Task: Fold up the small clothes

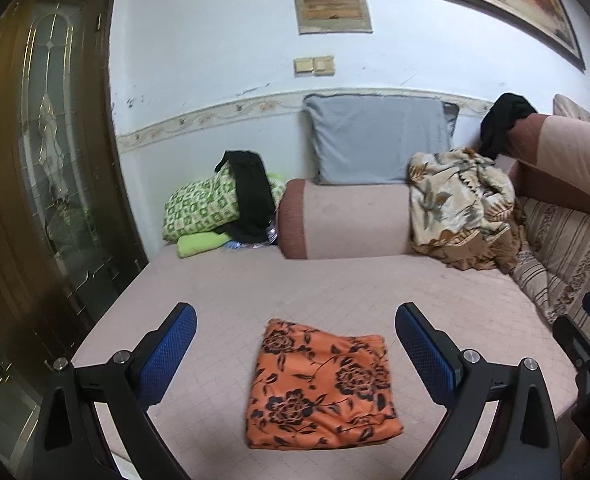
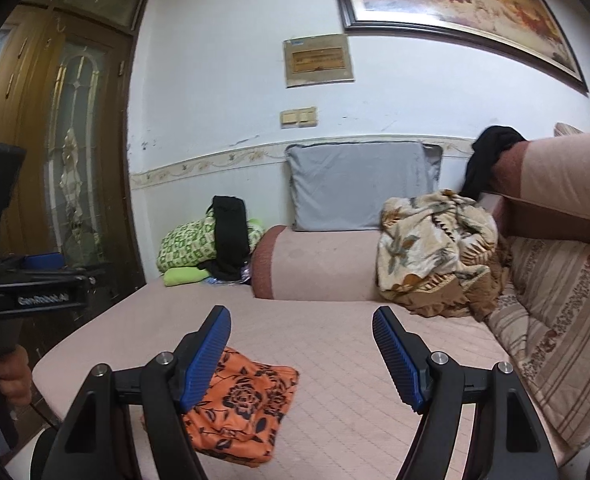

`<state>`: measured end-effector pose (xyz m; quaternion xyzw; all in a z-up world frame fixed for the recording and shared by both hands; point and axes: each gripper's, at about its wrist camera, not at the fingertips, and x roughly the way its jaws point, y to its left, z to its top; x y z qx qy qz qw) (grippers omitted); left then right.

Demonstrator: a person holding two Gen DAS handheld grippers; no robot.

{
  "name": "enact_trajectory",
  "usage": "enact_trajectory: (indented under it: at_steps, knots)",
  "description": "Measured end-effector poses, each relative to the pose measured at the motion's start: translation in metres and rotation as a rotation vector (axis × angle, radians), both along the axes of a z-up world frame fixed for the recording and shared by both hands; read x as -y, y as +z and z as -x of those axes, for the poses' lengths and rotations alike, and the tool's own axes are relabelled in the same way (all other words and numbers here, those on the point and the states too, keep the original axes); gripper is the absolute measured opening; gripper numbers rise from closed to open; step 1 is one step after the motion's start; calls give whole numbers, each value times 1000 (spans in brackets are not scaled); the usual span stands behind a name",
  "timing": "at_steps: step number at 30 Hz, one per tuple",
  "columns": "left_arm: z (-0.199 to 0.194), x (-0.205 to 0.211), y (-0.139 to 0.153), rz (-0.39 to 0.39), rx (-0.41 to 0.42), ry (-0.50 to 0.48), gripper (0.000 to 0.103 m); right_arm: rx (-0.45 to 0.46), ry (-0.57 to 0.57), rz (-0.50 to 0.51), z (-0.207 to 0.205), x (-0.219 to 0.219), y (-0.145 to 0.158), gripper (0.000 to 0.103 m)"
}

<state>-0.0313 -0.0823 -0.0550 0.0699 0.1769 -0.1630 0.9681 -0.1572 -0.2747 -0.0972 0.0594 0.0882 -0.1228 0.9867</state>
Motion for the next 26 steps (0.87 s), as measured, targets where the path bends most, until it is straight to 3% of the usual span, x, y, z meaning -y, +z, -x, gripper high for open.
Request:
enact_trajectory:
  at_steps: [14,22,26]
  knots:
    - [24,1,23,31,69,-83,100,94,-95,-49,37,36,22,81]
    - [15,-33,30,100,93,-79,100,18,-14,37,1,-9,20,81]
    - [10,-48,32,116,146,-109,100,-24,40,-5,-23,-17,12,81]
